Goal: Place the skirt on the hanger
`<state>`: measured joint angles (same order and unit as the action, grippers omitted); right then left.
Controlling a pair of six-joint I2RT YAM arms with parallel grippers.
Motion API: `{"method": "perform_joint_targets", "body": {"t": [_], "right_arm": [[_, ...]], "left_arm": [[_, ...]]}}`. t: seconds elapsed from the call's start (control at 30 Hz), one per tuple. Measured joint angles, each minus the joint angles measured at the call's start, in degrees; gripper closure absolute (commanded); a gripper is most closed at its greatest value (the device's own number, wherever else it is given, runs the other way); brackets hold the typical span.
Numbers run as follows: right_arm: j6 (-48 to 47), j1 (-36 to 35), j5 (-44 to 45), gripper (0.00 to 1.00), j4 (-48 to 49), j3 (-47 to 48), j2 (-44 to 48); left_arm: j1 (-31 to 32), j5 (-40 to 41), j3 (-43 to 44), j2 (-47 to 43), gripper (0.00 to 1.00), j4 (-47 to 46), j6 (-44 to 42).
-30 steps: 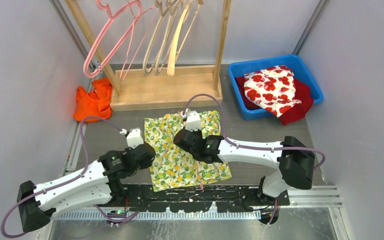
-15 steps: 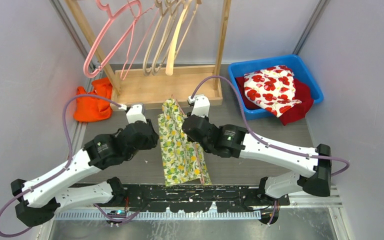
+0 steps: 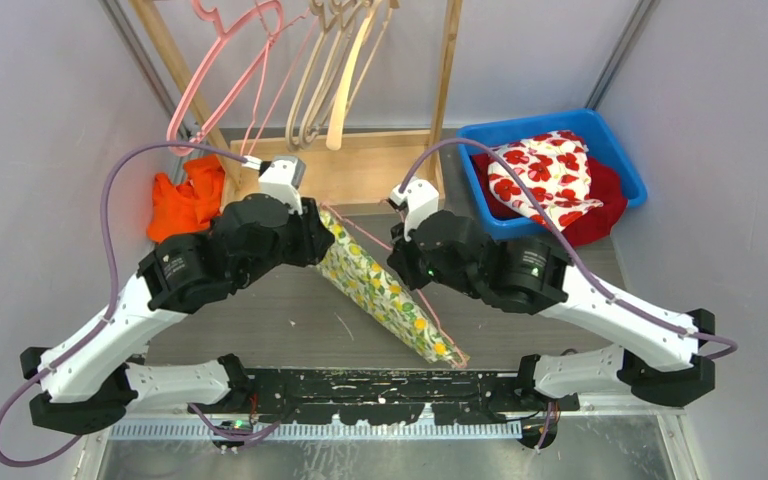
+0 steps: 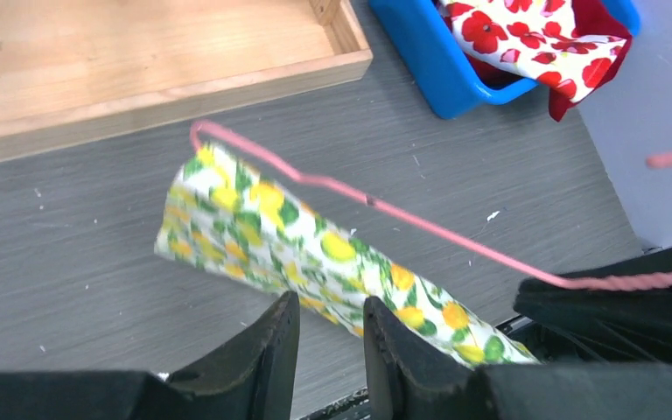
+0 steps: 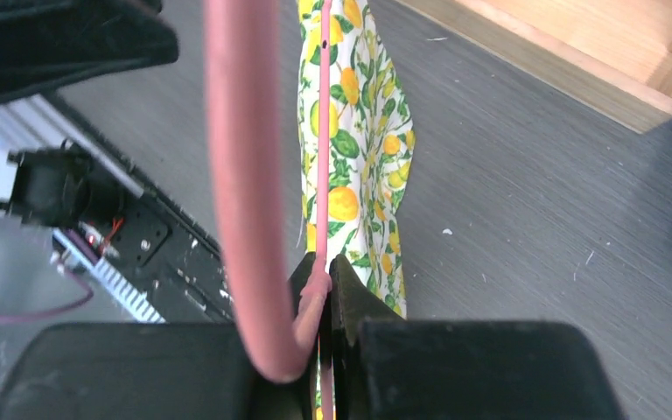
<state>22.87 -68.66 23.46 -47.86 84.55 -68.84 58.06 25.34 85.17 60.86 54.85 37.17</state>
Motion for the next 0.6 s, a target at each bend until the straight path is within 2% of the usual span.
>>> {"method": "perform_joint_targets", "body": {"t": [0.17,0.3,0.43,0.6], "right_arm": [[-3.9,0.0,-8.5,0.99,-3.2,-0.5,4.3],[-5.5,-0.1,-11.3,0.99,-5.2,-0.6,7.1],[-5.8,-0.1,-10.5,0.99,-6.5,-0.4,7.2],[-5.4,-0.2,-3.7,0.99,-11.8,4.1,3.5]], "left_arm": [[0.0,-3.8,1.0,0.4,0.66,1.4,-3.4],[0.0,-6.6,1.5,1.3,0.67,2.3,-6.1],[0.0,-7.4,1.5,1.4,0.67,2.8,-6.8],[0.0,-4.7,1.5,-0.9,0.67,3.8,-6.3]]}}
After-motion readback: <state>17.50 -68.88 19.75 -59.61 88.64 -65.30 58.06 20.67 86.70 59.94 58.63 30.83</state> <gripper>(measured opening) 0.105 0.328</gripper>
